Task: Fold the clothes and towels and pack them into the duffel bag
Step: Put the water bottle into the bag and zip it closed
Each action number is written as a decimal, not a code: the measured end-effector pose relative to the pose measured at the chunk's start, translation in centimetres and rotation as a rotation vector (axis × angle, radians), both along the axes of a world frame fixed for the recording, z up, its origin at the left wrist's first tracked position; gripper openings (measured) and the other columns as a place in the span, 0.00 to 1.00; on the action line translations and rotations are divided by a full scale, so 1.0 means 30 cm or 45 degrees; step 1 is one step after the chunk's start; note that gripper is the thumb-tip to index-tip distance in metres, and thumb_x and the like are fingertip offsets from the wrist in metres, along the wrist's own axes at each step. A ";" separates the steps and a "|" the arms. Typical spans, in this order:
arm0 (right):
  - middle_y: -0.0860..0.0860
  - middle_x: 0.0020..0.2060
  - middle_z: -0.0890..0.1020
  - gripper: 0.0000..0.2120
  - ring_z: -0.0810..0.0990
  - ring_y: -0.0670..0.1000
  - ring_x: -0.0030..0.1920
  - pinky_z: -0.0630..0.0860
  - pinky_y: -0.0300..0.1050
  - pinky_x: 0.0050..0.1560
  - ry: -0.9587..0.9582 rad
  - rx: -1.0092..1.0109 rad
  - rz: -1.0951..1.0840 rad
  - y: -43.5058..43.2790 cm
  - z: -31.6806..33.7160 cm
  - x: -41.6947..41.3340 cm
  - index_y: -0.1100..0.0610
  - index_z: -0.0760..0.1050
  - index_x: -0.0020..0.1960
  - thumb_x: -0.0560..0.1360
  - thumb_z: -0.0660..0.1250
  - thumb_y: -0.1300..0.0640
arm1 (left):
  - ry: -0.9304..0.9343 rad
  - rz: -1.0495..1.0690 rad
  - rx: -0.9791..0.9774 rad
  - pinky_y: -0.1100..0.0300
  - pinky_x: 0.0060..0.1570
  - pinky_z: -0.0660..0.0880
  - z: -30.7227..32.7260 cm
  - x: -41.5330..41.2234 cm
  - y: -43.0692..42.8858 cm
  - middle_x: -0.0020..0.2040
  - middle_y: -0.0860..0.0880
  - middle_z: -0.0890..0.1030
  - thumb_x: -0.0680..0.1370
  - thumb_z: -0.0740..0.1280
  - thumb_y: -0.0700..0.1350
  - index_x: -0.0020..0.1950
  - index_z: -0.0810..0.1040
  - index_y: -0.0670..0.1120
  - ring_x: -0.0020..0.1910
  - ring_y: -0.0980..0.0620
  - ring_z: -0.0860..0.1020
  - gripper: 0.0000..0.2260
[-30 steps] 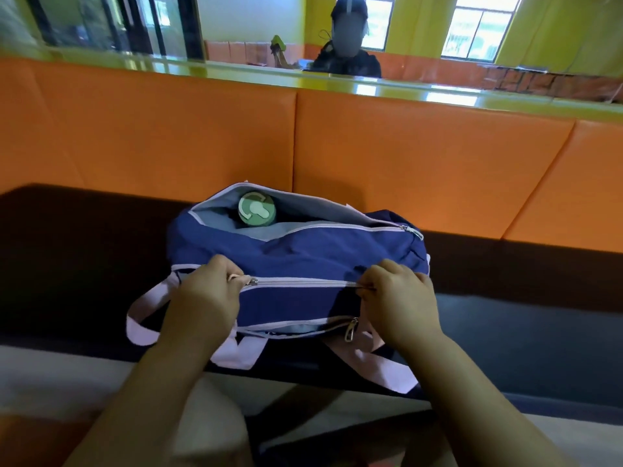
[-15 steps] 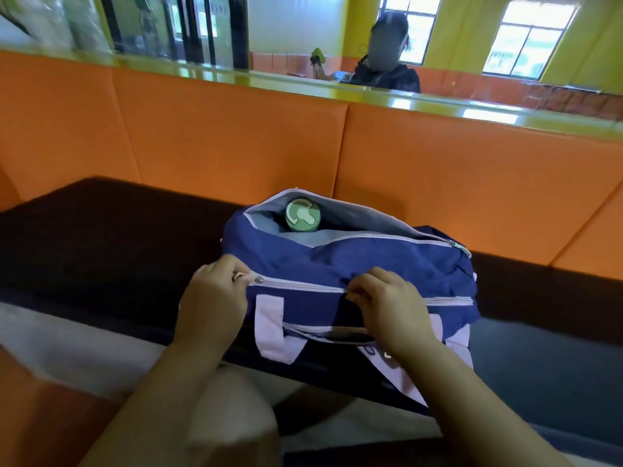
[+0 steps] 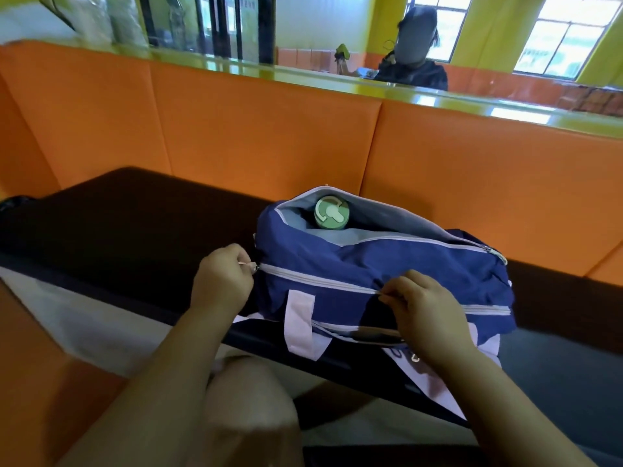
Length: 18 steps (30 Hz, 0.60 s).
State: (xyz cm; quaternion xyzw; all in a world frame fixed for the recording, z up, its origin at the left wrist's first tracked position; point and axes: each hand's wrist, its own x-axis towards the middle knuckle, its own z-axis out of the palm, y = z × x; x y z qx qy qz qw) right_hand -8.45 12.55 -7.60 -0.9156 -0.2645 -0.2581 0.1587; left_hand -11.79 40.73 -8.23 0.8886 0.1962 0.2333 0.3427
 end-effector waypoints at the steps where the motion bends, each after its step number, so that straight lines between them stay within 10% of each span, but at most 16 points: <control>1: 0.52 0.36 0.80 0.04 0.79 0.58 0.36 0.75 0.49 0.31 0.008 -0.008 0.018 -0.003 0.004 -0.002 0.56 0.81 0.41 0.68 0.75 0.61 | 0.005 0.001 0.049 0.53 0.39 0.69 0.000 0.010 -0.004 0.42 0.43 0.77 0.73 0.66 0.37 0.40 0.78 0.42 0.44 0.40 0.76 0.02; 18: 0.42 0.37 0.76 0.01 0.77 0.49 0.40 0.74 0.46 0.36 0.242 0.125 -0.308 -0.416 0.093 0.076 0.48 0.79 0.41 0.71 0.70 0.52 | -0.071 -0.757 0.328 0.59 0.45 0.73 0.195 0.175 -0.451 0.42 0.56 0.76 0.76 0.66 0.51 0.43 0.78 0.52 0.44 0.56 0.74 0.05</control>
